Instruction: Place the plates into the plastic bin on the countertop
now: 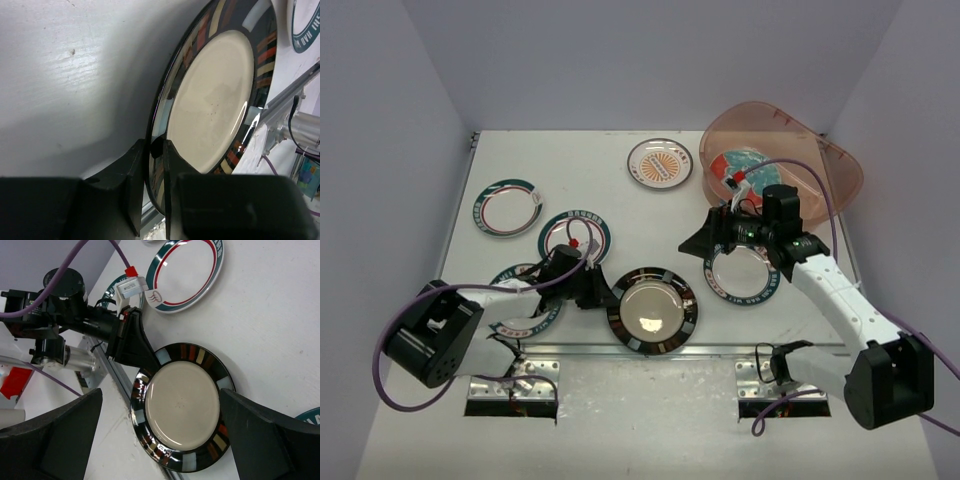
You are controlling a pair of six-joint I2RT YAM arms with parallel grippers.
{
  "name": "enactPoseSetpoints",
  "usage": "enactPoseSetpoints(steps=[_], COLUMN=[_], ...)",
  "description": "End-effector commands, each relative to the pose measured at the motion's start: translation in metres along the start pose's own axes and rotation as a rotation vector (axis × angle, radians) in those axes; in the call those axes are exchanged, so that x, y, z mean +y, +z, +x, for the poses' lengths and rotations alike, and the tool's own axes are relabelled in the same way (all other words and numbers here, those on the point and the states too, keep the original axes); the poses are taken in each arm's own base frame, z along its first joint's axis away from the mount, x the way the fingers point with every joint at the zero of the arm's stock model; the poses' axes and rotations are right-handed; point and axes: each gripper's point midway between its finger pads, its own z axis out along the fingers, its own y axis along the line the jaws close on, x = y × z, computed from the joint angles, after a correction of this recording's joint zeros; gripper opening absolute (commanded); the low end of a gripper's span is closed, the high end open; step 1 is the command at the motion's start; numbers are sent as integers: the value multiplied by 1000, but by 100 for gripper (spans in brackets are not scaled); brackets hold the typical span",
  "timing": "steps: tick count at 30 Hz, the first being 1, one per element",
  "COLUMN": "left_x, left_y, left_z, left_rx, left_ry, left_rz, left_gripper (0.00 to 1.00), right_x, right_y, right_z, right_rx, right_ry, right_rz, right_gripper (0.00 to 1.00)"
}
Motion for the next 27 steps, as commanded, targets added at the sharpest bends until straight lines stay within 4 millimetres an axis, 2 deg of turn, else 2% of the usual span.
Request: enactPoseSetpoints(steps=[1,3,8,13,16,23,26,27], left_x=[-8,-21,-65,-85,-103,-131,-143,-147], left_y=[-13,-22,-61,-94,-107,-128,-141,-145], left_z=[-24,-35,-83,-108,-107,-98,-100,-101], left_rx=[-145,-190,-308,-296,-273,-247,-261,-266], left_ry=[43,44,41,50,76,69,69,73], left_rz=[-2,30,195,410,527,701,769,786], left_gripper=[0,0,0,0,0,0,0,0], right_x=[-3,-6,-11,-27,-35,-38,-32,-29], right_y=[7,12,18,19,19,24,23,22], right_z=[-14,-12,-10,-3,1,8,12,12], right_rx=[-34,-26,-7,45,59,94,123,124], right_ry=[-58,-35,-42,31,73,91,121,125], right_rz=[-26,-39,-94,-134,-157,-194,-244,-266], right_gripper=[99,99,99,93,86,84,76,71])
